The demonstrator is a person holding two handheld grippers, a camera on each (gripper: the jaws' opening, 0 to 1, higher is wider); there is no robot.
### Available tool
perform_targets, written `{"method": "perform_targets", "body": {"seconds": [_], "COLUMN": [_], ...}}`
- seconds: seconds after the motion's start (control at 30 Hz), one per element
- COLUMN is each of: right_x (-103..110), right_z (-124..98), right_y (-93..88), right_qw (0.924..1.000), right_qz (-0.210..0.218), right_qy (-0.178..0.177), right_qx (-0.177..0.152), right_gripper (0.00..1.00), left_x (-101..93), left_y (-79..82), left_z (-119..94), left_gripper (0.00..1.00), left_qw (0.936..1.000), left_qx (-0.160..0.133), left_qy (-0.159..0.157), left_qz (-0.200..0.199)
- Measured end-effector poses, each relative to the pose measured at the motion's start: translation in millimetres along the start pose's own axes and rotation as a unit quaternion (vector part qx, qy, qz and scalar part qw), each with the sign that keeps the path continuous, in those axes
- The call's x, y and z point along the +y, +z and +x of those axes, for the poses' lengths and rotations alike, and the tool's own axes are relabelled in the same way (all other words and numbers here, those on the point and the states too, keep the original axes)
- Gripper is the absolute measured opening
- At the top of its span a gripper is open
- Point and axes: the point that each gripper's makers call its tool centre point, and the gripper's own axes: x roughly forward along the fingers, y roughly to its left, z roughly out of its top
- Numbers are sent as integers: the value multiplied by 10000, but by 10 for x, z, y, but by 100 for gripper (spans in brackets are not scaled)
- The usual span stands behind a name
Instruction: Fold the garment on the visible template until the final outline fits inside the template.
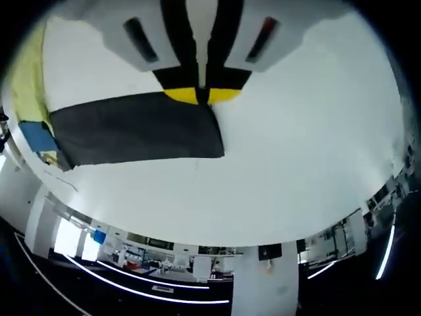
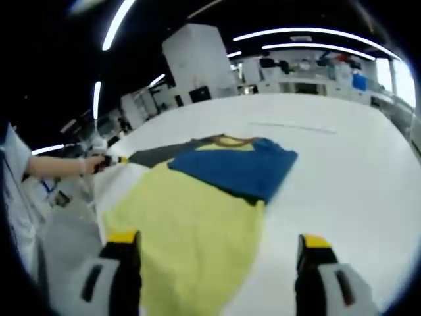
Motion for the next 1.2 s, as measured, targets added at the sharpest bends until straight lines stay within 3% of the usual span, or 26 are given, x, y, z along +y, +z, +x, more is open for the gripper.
{"method": "perform_targets", "body": {"seconds": [0.23, 0.33, 0.4, 0.5, 0.6, 0.67, 0.73, 0.8, 0.9, 1.2], "right_x": [-51, -62, -70, -57, -50, -39, -52, -62, -69, -56], "right_z": [-52, -70, -76, -85, -111, -135, -146, -160, -182, -250], "right_y": [28, 41, 37, 37, 48, 62, 68, 92, 101, 39], "right_qw": [9998, 9996, 9994, 9992, 9990, 9988, 9986, 9977, 9977, 9974], "right_qz": [124, 146, 188, 228, 234, 251, 259, 363, 329, 380], "right_qy": [-22, -45, -43, -44, -45, -34, -62, -20, -51, -98], "right_qx": [-155, -242, -278, -315, -377, -431, -467, -565, -596, -603], "right_gripper": [100, 100, 100, 100, 99, 94, 94, 96, 96, 98], "left_x": [-88, -368, -447, -737, -908, -1149, -1270, -1534, -1747, -2639], "left_y": [173, 374, 460, 574, 631, 709, 752, 788, 889, 1017], "left_z": [-142, -264, -284, -341, -352, -413, -404, -438, -383, -489], "left_gripper": [0, 0, 0, 0, 0, 0, 0, 0, 0, 0], "left_qw": [9997, 9959, 9949, 9917, 9889, 9856, 9828, 9780, 9725, 9533], "left_qx": [-157, -509, -602, -683, -744, -813, -852, -859, -891, -988], "left_qy": [-208, -740, -751, -1075, -1262, -1458, -1616, -1862, -2110, -2840], "left_qz": [-24, 61, 301, 187, 256, 270, 267, 389, 430, 296]}}
